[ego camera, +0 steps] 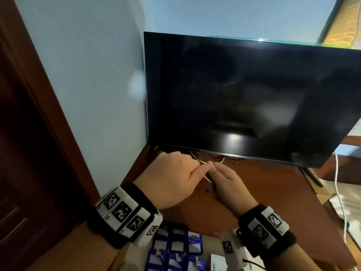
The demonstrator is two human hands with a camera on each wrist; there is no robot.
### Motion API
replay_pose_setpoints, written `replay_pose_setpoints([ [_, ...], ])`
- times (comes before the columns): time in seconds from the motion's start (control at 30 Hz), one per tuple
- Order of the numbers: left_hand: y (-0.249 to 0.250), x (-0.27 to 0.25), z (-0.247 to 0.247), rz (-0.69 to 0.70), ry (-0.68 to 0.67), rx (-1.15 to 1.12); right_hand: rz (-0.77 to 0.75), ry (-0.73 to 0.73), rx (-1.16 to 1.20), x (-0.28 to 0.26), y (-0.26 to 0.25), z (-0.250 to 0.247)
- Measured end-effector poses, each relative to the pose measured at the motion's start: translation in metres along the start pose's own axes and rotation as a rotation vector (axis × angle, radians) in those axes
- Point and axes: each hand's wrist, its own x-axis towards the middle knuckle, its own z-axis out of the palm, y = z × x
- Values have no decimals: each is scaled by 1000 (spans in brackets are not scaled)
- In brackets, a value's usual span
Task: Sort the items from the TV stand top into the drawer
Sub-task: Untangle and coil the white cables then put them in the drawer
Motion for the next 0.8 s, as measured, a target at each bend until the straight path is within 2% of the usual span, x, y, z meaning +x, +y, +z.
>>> replay_pose_setpoints([
  [0.17, -28, 9, 5, -137, -104, -229, 48, -208, 309, -16, 2, 9],
  [0.33, -41, 3, 26, -205, -132, -544, 44, -262, 547, -22, 1, 7],
  [0.63, -37, -16, 59, -336, 37, -1008, 46, -300, 875, -13, 2, 1],
  [0.73, -34, -15, 62, -361, 116, -1027, 57, -245, 842, -12, 3, 3],
  [0.8, -35, -14, 64, -371, 178, -987, 37, -168, 710, -10, 6, 6],
])
